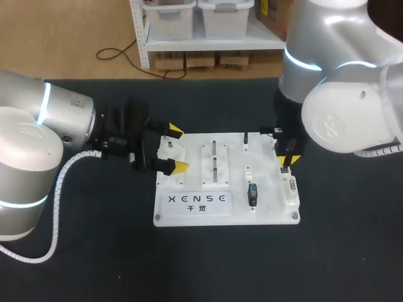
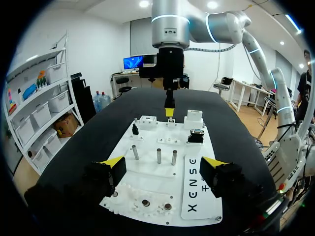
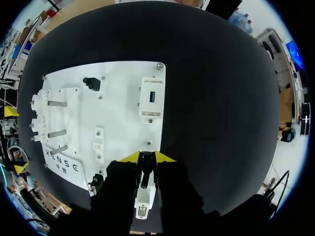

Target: Insert the Ethernet cable into its matching sockets.

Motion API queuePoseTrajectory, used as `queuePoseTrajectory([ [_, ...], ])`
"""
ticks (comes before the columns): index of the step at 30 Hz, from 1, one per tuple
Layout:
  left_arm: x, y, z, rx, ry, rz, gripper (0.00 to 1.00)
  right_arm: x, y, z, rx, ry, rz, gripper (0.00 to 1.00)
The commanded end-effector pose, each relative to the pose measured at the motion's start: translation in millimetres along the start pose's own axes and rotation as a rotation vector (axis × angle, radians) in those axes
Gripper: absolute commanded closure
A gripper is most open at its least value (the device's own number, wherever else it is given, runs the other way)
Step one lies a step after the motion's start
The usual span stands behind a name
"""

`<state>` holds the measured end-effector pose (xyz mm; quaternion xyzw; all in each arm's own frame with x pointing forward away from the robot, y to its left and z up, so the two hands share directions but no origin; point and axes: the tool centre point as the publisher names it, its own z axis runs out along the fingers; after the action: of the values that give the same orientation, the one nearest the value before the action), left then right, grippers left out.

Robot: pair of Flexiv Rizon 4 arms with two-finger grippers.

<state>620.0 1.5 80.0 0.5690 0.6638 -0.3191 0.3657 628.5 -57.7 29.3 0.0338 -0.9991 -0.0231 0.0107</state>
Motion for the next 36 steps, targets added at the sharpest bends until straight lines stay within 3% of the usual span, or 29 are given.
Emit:
queuePoseTrajectory([
  [1,-0.7,1.3,1,0.003,0.006,-0.002,0.00,-1,1,2,-0.001,0.000,-0.002,1.00],
  [36,-0.7,1.3,1,0.003,0.006,-0.002,0.00,-3,5,23,-0.013,0.023,-0.002,1.00],
])
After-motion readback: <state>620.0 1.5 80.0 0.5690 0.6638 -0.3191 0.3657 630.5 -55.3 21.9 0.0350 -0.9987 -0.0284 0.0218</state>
